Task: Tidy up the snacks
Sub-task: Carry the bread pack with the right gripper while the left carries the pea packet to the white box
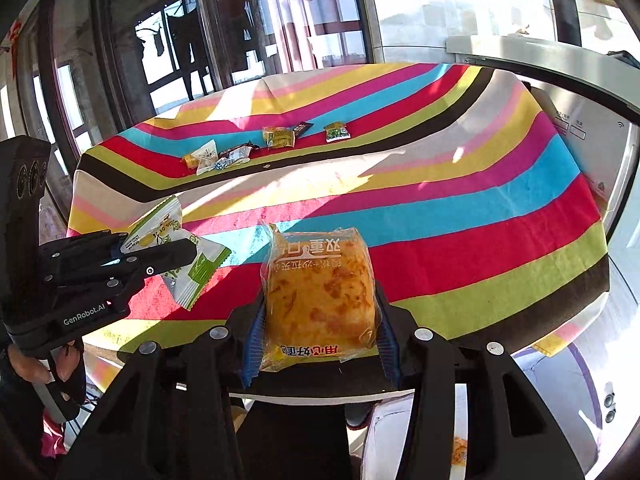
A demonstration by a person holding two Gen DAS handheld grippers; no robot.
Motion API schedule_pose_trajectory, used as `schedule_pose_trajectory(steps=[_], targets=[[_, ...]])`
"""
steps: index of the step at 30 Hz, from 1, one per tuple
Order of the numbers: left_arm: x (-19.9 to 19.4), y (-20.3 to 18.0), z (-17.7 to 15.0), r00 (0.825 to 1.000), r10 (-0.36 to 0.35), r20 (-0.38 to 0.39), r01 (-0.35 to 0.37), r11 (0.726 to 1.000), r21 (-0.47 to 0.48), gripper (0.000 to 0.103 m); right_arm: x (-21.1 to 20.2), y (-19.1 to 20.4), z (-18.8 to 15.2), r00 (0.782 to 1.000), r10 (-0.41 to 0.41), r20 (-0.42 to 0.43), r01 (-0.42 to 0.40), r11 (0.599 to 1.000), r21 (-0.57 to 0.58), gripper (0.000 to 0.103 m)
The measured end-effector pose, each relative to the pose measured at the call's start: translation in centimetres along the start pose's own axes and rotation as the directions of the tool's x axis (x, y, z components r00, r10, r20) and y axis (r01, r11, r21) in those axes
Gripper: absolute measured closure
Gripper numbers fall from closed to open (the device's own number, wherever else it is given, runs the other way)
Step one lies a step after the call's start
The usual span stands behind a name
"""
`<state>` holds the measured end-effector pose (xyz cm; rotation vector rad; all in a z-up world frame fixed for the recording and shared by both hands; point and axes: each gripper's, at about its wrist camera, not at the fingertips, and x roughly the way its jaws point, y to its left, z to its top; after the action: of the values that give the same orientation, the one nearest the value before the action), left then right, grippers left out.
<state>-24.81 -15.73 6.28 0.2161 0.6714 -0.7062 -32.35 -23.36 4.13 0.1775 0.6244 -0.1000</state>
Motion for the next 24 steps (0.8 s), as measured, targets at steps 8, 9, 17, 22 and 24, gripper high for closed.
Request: schedule_pose_trajectory(steps=[8, 9, 17, 22, 24], targets=[[0.7, -7.4, -0.5, 0.997, -0.074, -0.035, 0.079, 0.985, 0.154, 0.075, -3.8, -4.0, -3.4, 0.997, -0.075, 0.019, 0.073, 0.995, 0.066, 0.057], [0.8, -8.2, -0.6, 0.996, -0.083, -0.042, 0.089, 0.981, 0.172, 0.075, -4.2, -4.6, -3.7, 0.996, -0.081, 0.019, 0.080, 0.993, 0.082, 0.057], [1.6, -13.5, -1.0, 0.988, -0.129, -0.085, 0.148, 0.945, 0.291, 0.075, -6.4, -8.6, -6.5, 0.990, -0.142, 0.018, 0.137, 0.975, 0.173, 0.057], [2.3, -16.3, -1.2, 0.979, -0.162, -0.122, 0.195, 0.917, 0.348, 0.075, -7.4, -10.2, -8.2, 0.986, -0.167, 0.009, 0.162, 0.963, 0.217, 0.057], [2.6, -17.8, -1.4, 0.975, -0.174, -0.137, 0.214, 0.900, 0.380, 0.075, -7.9, -10.9, -9.0, 0.983, -0.184, 0.005, 0.177, 0.956, 0.234, 0.057]])
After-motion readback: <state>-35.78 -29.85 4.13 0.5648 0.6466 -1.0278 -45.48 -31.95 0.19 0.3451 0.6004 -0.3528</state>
